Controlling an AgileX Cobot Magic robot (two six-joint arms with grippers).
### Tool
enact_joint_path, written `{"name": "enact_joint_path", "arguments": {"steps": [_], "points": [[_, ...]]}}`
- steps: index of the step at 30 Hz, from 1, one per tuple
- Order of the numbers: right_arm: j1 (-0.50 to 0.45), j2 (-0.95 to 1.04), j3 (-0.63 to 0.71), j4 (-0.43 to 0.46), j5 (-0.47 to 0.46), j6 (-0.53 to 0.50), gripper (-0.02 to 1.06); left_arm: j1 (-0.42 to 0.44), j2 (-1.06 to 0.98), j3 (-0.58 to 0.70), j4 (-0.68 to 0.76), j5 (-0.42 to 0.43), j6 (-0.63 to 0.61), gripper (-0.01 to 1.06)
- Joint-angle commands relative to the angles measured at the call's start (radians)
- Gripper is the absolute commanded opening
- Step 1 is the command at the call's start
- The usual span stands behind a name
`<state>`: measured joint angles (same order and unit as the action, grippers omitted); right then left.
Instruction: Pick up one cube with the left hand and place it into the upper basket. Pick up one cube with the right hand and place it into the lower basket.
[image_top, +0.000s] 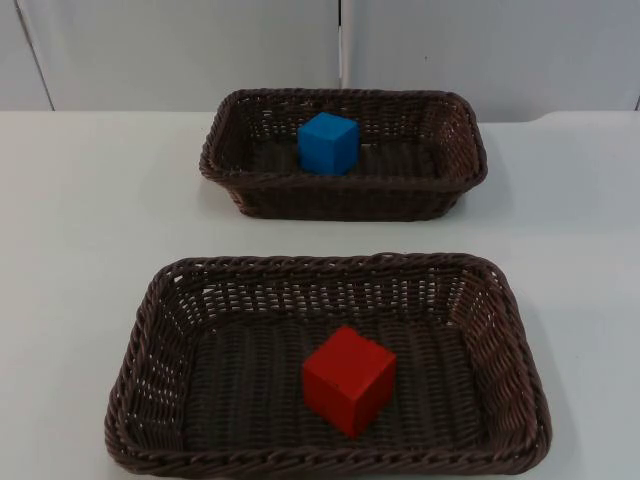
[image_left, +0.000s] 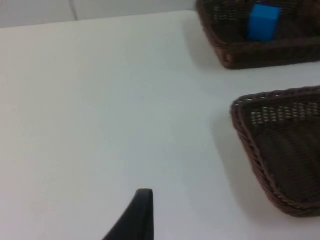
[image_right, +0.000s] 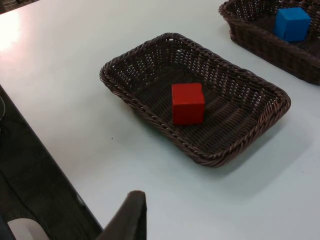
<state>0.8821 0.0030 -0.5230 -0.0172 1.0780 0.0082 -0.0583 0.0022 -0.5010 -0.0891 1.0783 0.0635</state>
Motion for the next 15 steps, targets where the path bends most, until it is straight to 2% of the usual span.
{"name": "enact_joint_path", "arguments": {"steps": [1,15], "points": [[-0.001,-0.003,0.007,-0.002,-0.001,-0.001,1.05,0.029,-0.002,0.006,0.003,-0.002,-0.008,1.05],[-0.001,-0.003,0.007,-0.002,-0.001,-0.001,1.05,0.037,-0.002,0.006,0.003,-0.002,-0.008,1.05]]}}
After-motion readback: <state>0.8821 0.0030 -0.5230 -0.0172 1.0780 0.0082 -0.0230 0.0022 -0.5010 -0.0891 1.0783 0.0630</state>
